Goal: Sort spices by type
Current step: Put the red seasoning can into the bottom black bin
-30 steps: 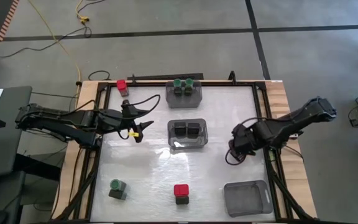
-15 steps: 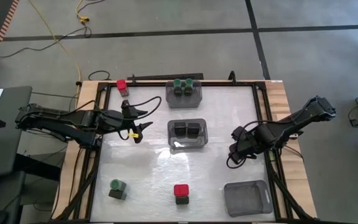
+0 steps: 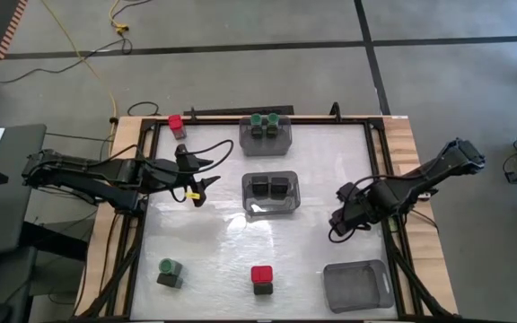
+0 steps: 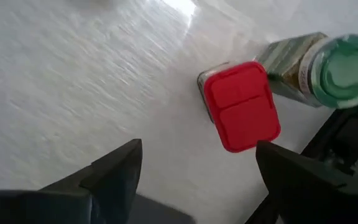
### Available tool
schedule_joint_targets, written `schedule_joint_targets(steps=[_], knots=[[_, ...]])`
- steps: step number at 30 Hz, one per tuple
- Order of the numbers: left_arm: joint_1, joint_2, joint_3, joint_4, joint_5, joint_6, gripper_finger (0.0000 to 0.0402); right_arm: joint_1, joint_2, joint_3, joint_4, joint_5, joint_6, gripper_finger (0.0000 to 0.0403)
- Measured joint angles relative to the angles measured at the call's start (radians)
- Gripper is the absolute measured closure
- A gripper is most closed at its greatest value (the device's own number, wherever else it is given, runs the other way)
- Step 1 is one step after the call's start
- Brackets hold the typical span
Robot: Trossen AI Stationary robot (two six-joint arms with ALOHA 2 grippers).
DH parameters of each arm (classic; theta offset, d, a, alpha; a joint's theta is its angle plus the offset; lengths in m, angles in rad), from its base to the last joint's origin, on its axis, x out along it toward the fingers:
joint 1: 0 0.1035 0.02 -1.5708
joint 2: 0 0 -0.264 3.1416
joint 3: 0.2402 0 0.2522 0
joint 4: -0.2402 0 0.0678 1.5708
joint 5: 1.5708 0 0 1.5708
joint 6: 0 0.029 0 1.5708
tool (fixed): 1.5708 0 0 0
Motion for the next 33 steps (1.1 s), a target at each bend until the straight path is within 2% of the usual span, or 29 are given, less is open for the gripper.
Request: schedule_joint_targets(steps=[7, 15, 18, 24, 33], knots=[[0.000, 0.000, 0.000, 0.000, 0.000, 0.015, 0.0169, 0.031, 0.000, 0.000, -0.013, -0.021, 0.024, 0.0065], [0.000, 0.000, 0.000, 0.001, -0.002, 0.029, 0.0169, 0.068, 0.000, 0.000, -0.134, -0.025, 0.115, 0.0072], [0.000, 0.000, 0.000, 0.001, -0.002, 0.030, 0.0169, 0.076, 0.000, -0.011, -0.114, -0.031, 0.100, 0.0073], [0.000, 0.000, 0.000, 0.002, -0.002, 0.029, 0.0169, 0.077, 0.001, -0.122, -0.007, -0.043, 0.068, 0.0073], [0.000, 0.000, 0.000, 0.002, -0.002, 0.026, 0.0168, 0.077, 0.000, -0.199, 0.018, -0.059, 0.067, 0.0073]])
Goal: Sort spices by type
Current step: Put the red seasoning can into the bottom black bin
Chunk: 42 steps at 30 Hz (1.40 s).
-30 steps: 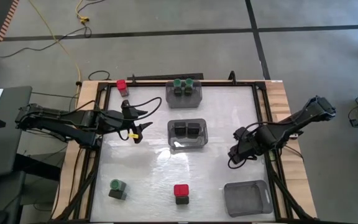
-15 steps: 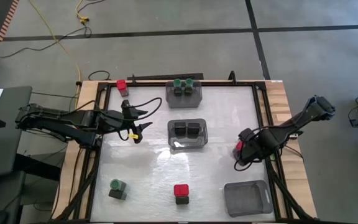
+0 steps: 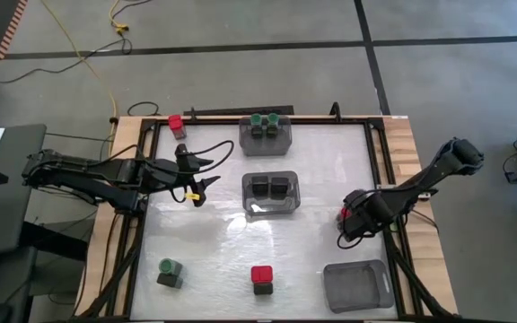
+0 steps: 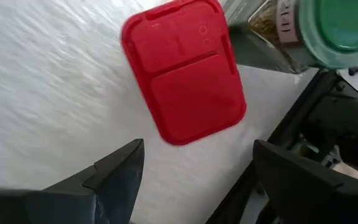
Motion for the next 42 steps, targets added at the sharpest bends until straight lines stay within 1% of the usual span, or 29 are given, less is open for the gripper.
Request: schedule_joint_targets(steps=[4, 7, 13, 18, 22, 24, 28, 36, 42], knots=[[0.000, 0.000, 0.000, 0.000, 0.000, -0.008, 0.0168, -0.002, 0.000, -0.055, 0.069, 0.003, -0.003, 0.0073], [0.000, 0.000, 0.000, 0.000, 0.000, -0.008, 0.0168, -0.002, 0.000, -0.082, 0.119, 0.045, -0.005, 0.0073], [0.000, 0.000, 0.000, 0.000, 0.000, -0.009, 0.0168, -0.016, 0.000, -0.106, 0.121, 0.124, -0.007, 0.0073], [0.000, 0.000, 0.000, 0.000, 0.000, -0.020, 0.0168, -0.028, 0.000, -0.106, 0.163, 0.178, -0.080, 0.0073], [0.000, 0.000, 0.000, 0.000, 0.000, -0.020, 0.0168, -0.044, 0.000, -0.106, 0.214, 0.186, -0.150, 0.0075], [0.000, 0.000, 0.000, 0.000, 0.000, -0.020, 0.0168, -0.054, 0.000, -0.106, 0.217, 0.189, -0.157, 0.0079], [0.000, 0.000, 0.000, 0.000, 0.000, -0.020, 0.0168, -0.076, 0.000, -0.106, 0.216, 0.191, -0.182, 0.0095], [0.000, 0.000, 0.000, 0.000, -0.001, -0.010, 0.0168, -0.108, 0.000, -0.106, 0.230, 0.191, -0.334, 0.0131], [0.000, 0.000, 0.000, 0.000, -0.001, -0.009, 0.0168, -0.128, 0.000, -0.101, 0.246, 0.168, -0.372, 0.0163]])
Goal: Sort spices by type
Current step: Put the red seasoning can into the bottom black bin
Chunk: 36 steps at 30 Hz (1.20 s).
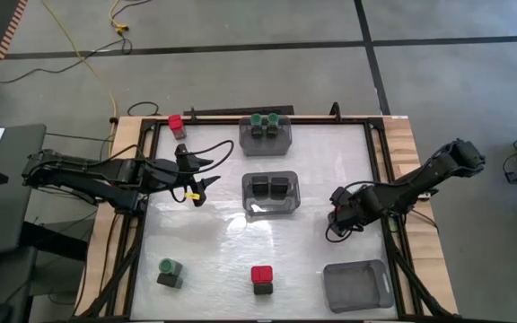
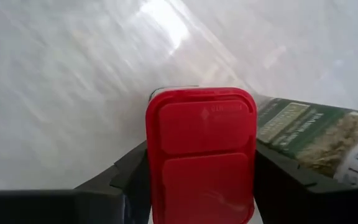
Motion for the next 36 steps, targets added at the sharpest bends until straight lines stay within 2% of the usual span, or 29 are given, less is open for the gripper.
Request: schedule_joint_targets(steps=[5, 12, 17, 21, 29, 36], knots=[[0.000, 0.000, 0.000, 0.000, 0.000, 0.007, 0.0168, -0.006, 0.000, 0.054, 0.003, -0.021, -0.004, 0.0163], [-0.004, -0.007, 0.000, 0.000, 0.007, 0.007, 0.0168, -0.019, 0.000, 0.213, 0.001, -0.018, -0.049, 0.0163], [-0.043, -0.046, 0.000, -0.003, 0.107, 0.088, 0.0168, -0.025, 0.000, 0.330, 0.006, 0.012, -0.030, 0.0163], [-0.102, -0.093, 0.000, -0.029, 0.123, 0.109, 0.0168, -0.024, 0.023, 0.411, 0.001, 0.052, 0.036, 0.0163], [-0.202, -0.153, -0.004, -0.145, 0.123, 0.104, 0.0168, 0.000, 0.267, 0.639, -0.011, 0.065, 0.015, 0.0163], [-0.289, -0.164, -0.111, -0.013, 0.110, -0.006, 0.0168, 0.047, 0.508, 0.987, -0.219, 0.065, -0.094, 0.0163]])
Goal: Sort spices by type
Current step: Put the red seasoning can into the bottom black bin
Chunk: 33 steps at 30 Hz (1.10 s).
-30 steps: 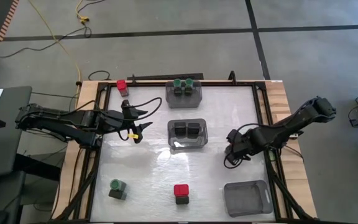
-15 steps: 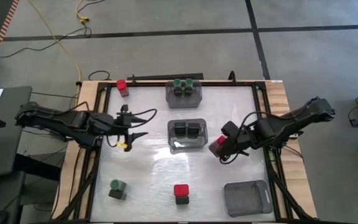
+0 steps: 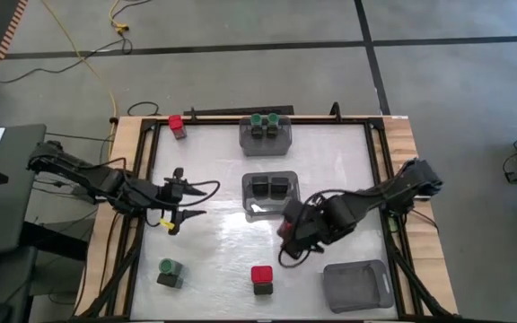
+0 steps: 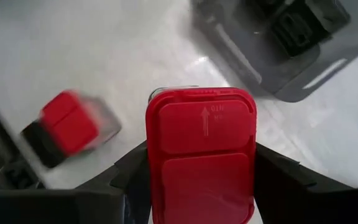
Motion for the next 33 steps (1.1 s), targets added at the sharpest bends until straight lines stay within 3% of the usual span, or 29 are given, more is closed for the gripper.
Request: schedule_joint_targets(steps=[7, 13, 21, 26, 33], knots=[[-0.070, 0.046, -0.037, 0.073, -0.003, -0.075, 0.0168, 0.109, 0.098, 0.306, -0.276, -0.001, -0.083, 0.0163], [-0.077, 0.073, -0.037, 0.132, -0.004, -0.141, 0.0168, 0.257, 0.019, 0.324, -0.284, -0.003, 0.004, 0.0163], [-0.076, 0.073, -0.037, 0.157, -0.004, -0.143, 0.0168, 0.478, -0.107, 0.065, -0.288, -0.006, 0.153, 0.0164], [-0.076, 0.072, -0.037, 0.164, -0.005, -0.206, 0.0168, 0.583, -0.179, -0.115, -0.252, -0.064, 0.241, 0.0164], [-0.076, 0.073, -0.037, 0.164, -0.005, -0.259, 0.0168, 0.657, -0.248, -0.332, -0.090, -0.108, 0.171, 0.0164]])
